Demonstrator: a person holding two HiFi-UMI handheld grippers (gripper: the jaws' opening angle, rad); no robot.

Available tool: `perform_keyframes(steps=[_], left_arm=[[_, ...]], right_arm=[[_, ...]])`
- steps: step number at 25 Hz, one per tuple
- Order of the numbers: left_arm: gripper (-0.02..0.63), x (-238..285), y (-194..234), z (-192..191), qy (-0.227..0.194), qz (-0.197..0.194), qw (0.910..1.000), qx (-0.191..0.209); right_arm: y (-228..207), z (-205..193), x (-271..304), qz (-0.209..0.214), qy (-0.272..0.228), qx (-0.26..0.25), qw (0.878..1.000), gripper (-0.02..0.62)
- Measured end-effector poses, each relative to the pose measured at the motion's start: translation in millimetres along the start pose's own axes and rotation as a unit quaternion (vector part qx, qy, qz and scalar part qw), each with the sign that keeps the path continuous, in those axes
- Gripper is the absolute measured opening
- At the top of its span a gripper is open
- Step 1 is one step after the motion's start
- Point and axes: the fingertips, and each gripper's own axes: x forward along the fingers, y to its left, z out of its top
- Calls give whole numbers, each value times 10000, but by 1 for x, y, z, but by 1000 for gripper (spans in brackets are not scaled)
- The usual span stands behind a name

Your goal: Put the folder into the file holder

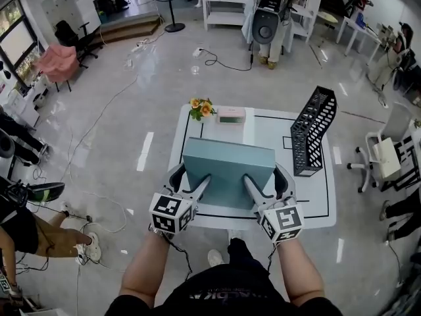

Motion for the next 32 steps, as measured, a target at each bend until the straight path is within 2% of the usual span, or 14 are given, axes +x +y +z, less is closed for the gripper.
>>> perform_keyframes(steps=[8, 13, 25, 32], left_arm=[[316, -24, -10, -9, -165, 54, 9998, 108], [316, -36, -14, -13, -234, 86, 9996, 116], [314, -48, -13, -19, -441, 314, 9985, 71], [313, -55, -17, -19, -350, 769, 9964, -6]], right_arm=[[18, -2, -24, -18, -44, -126, 9999, 336], [24, -2, -34, 109, 33, -137, 9998, 336], [32, -2, -44, 1082, -17, -79, 9941, 336], [22, -2, -46, 1605, 42, -245, 9867, 339]])
